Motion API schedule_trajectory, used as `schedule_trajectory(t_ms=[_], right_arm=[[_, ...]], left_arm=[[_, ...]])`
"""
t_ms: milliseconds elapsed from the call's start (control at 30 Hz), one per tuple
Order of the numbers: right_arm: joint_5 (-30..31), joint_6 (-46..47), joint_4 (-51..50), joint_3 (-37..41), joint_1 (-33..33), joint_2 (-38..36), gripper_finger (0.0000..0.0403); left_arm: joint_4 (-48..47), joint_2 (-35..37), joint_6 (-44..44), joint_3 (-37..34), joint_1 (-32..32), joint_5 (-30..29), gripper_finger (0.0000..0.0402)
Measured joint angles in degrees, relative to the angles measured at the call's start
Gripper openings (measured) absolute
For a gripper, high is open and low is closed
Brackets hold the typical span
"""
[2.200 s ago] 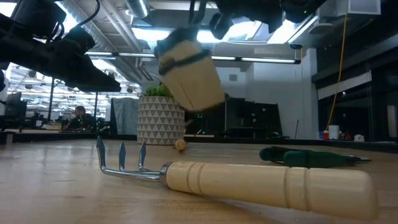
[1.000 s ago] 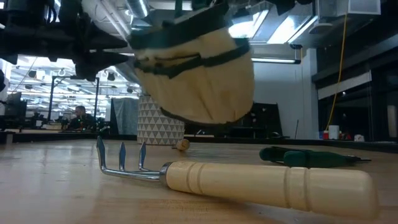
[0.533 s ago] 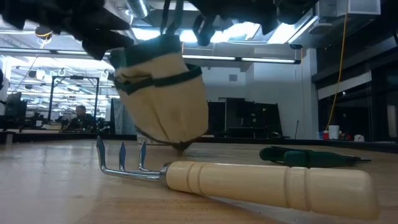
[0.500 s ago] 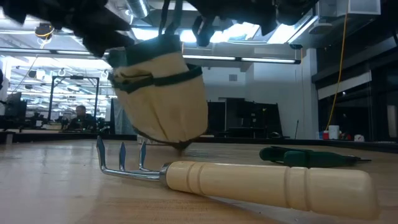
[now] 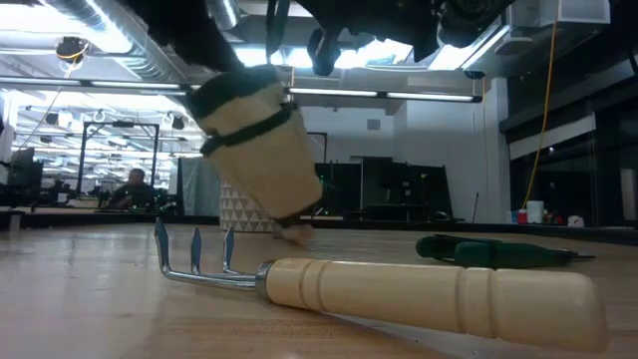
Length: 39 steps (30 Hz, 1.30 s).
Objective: Pick & Place Garden tools in Gardening bag
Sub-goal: Prepare the gardening bag
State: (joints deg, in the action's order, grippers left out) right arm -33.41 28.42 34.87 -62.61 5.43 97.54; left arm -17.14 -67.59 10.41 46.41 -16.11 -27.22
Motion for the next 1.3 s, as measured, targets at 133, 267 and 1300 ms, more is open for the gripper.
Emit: schedule_trajectory(t_ms=[133, 267, 1300], right_arm=[[-0.28, 0.98, 1.20, 0.00, -0.24, -0.02, 0.0010], [-0.28, 1.11, 3.62, 0.00, -0.61, 0.00, 0.0010], [9.45, 3.77, 3.97, 0.00, -0.97, 8.31, 0.0010]], left_arm=[[-1.53, -3.51, 2.38, 0.29, 0.08, 0.37, 0.0117], [-1.96, -6.32, 3.83, 0.31, 0.08, 0.33, 0.0104], [-37.39, -1.88, 29.74, 5.56, 0.08, 8.71, 0.0001]])
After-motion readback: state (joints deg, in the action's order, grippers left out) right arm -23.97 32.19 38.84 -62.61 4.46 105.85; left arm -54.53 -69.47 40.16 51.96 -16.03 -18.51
